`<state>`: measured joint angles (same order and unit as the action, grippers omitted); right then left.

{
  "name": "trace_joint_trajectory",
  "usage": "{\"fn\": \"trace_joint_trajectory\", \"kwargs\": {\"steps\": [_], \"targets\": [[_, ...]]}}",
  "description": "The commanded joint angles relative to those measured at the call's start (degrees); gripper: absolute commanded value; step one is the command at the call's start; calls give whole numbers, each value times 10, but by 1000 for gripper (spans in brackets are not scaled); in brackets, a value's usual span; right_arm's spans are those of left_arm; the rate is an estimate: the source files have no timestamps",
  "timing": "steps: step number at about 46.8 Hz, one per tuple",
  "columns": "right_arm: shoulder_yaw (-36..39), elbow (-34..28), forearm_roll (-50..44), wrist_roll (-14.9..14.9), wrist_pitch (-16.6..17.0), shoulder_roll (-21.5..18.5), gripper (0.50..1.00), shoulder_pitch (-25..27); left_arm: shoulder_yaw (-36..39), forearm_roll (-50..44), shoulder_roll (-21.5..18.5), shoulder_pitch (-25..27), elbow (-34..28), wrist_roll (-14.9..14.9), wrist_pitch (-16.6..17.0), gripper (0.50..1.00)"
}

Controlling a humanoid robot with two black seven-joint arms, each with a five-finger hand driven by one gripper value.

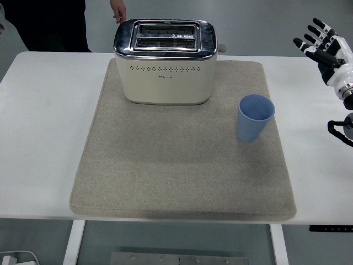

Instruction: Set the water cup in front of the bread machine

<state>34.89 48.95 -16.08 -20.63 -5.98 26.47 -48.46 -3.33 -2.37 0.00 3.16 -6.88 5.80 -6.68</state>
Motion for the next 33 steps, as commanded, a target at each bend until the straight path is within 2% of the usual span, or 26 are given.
{"fn": "trace_joint_trajectory", "kwargs": {"steps": [1, 33], "targets": [[0, 0, 0, 1, 0, 0, 913, -1, 5, 1, 0, 1, 0, 0, 0, 1000], [0, -1, 0, -5, 4, -3, 913, 0, 3, 4, 0, -1, -1, 0, 0, 1000]]}}
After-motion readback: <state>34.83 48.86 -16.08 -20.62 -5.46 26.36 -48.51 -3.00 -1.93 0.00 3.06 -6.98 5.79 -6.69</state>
